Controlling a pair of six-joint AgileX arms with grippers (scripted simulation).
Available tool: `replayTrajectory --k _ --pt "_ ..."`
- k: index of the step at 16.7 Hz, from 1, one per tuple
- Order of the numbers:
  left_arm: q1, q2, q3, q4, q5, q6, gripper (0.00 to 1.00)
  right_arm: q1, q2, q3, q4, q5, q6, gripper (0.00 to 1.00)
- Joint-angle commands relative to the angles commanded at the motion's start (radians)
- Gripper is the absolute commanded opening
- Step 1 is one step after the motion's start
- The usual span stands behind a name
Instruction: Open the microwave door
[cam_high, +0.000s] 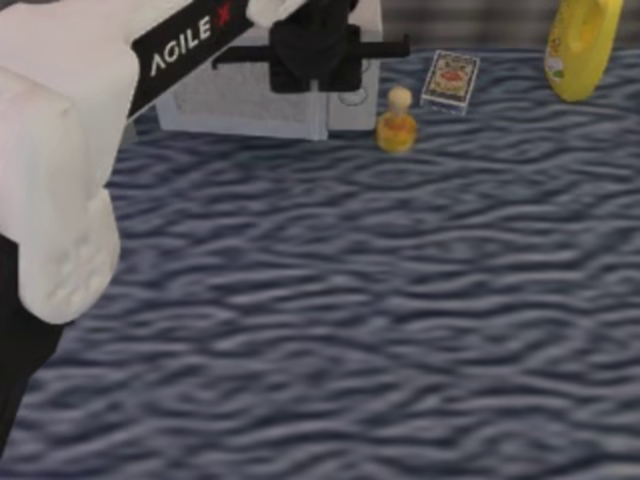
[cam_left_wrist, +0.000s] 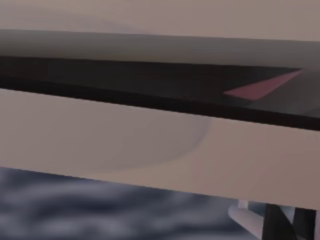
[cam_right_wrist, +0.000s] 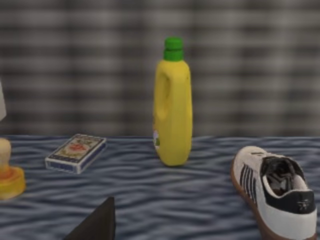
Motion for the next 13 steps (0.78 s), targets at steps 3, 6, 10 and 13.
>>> replayTrajectory --k 3,6,10,13 --pt "0.0 0.0 0.0 0.0 0.0 0.0 0.0 0.0 0.0 0.0 0.0 0.0 0.0 1.0" --pt "0.0 0.0 0.0 0.0 0.0 0.0 0.0 0.0 0.0 0.0 0.0 0.0 0.0 1.0" --pt "0.0 0.0 0.0 0.0 0.0 0.0 0.0 0.0 0.0 0.0 0.0 0.0 0.0 1.0" --pt "-0.006 0.006 -0.005 0.004 0.007 -0.003 0.0 0.0 0.0 0.0 0.0 0.0 0.0 1.0"
